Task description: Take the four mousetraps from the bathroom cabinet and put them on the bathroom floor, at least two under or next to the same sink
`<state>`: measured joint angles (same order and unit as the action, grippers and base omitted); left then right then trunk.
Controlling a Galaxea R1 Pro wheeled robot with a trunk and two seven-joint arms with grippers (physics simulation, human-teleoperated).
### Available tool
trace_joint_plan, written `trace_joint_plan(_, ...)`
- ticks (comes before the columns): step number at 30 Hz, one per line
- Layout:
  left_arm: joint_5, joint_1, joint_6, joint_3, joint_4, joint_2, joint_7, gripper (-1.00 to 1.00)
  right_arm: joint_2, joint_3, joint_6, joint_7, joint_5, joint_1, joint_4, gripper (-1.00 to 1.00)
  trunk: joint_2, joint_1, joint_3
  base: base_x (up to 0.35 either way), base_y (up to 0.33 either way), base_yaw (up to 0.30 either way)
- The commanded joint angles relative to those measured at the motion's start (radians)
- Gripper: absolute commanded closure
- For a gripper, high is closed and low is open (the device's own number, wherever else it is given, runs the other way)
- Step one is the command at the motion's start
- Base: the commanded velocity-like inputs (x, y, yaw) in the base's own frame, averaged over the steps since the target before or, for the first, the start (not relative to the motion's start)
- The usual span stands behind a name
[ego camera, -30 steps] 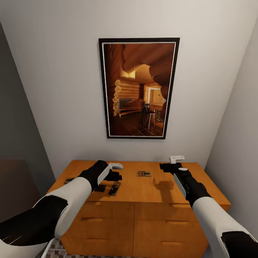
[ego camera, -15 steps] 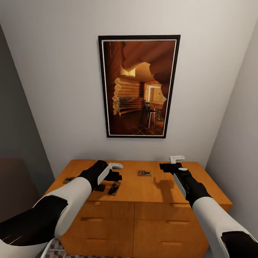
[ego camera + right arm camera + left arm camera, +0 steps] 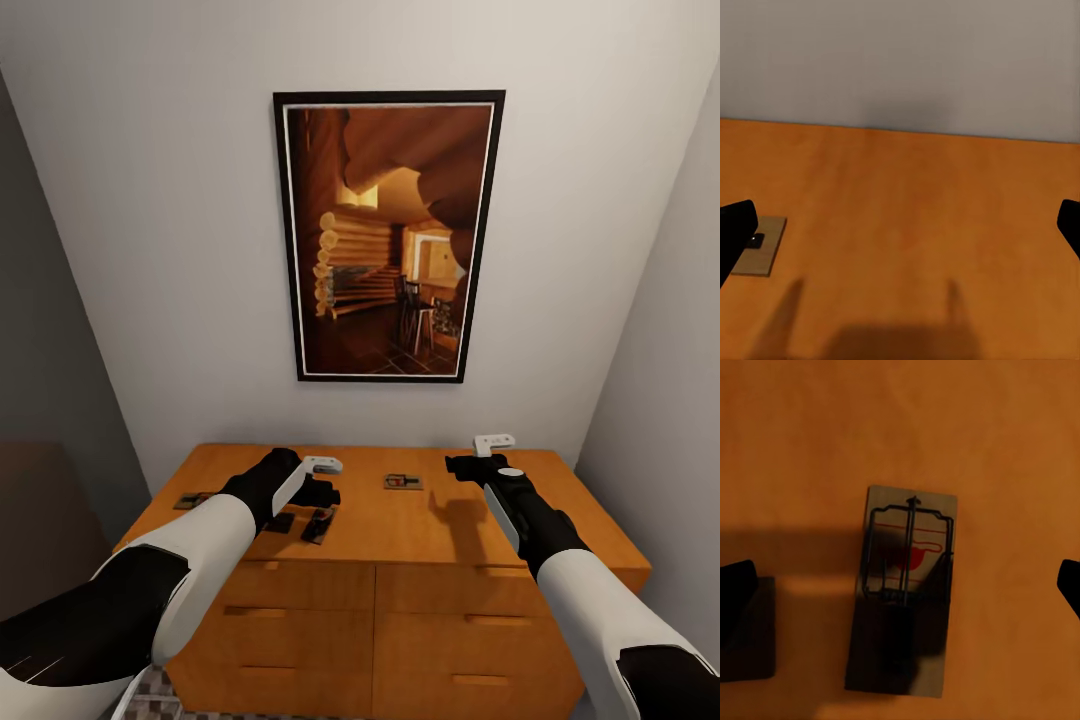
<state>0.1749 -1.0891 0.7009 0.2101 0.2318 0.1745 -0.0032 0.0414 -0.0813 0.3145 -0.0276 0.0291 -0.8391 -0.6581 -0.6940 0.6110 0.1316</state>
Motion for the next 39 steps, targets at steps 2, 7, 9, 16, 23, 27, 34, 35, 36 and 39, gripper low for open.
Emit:
trace_joint_plan(2,0.000,0.000,0.002,0.000,0.000,0.000,-0.001,-1.00,0.000,0.000,0.000,0.000,0.000,0.000,0.000,-1.00,0.000,0.000,0.000,0.000,0.000,0.000)
trace_joint_plan(7,0.000,0.000,0.004,0.000,-0.001,0.000,-0.001,-1.00,0.000,0.000,0.000,0.000,0.000,0.000,0.000,-1.00,0.000,0.000,0.000,0.000,0.000,0.000)
trace_joint_plan(9,0.000,0.000,0.005,0.000,-0.001,0.000,-0.001,-1.00,0.000,0.000,0.000,0.000,0.000,0.000,0.000,-1.00,0.000,0.000,0.000,0.000,0.000,0.000)
trace_joint_plan(16,0.000,0.000,0.006,0.001,-0.002,0.000,-0.001,-1.00,0.000,0.000,0.000,0.000,0.000,0.000,0.000,-1.00,-0.049,0.027,0.022,0.000,0.000,0.000)
trace_joint_plan(23,0.000,0.000,0.006,0.001,-0.002,0.000,-0.001,-1.00,0.000,0.000,0.000,0.000,0.000,0.000,0.000,-1.00,-0.098,0.054,0.044,0.000,0.000,0.000)
trace_joint_plan(27,0.000,0.000,0.006,0.001,-0.002,0.000,-0.001,-1.00,0.000,0.000,0.000,0.000,0.000,0.000,0.000,-1.00,-0.126,0.069,0.056,0.000,0.000,0.000)
trace_joint_plan(34,0.000,0.000,0.006,0.001,-0.002,0.000,-0.002,-1.00,0.000,0.000,0.000,0.000,0.000,0.000,0.000,-1.00,-0.161,0.088,0.072,0.000,0.000,0.000)
trace_joint_plan(35,0.001,0.000,0.005,0.001,-0.002,0.000,-0.002,-1.00,0.000,0.000,0.000,0.000,0.000,0.000,0.000,-1.00,-0.161,0.088,0.072,0.000,0.000,0.000)
trace_joint_plan(36,0.001,0.000,0.006,0.001,-0.002,0.000,-0.002,-1.00,0.000,0.000,0.000,0.000,0.000,0.000,0.000,-1.00,-0.161,0.088,0.072,0.000,0.000,0.000)
trace_joint_plan(39,0.001,0.000,0.006,0.001,-0.002,0.000,-0.010,-1.00,0.000,0.000,0.000,0.000,0.000,0.000,0.000,-1.00,-0.161,0.088,0.072,0.000,0.000,0.000)
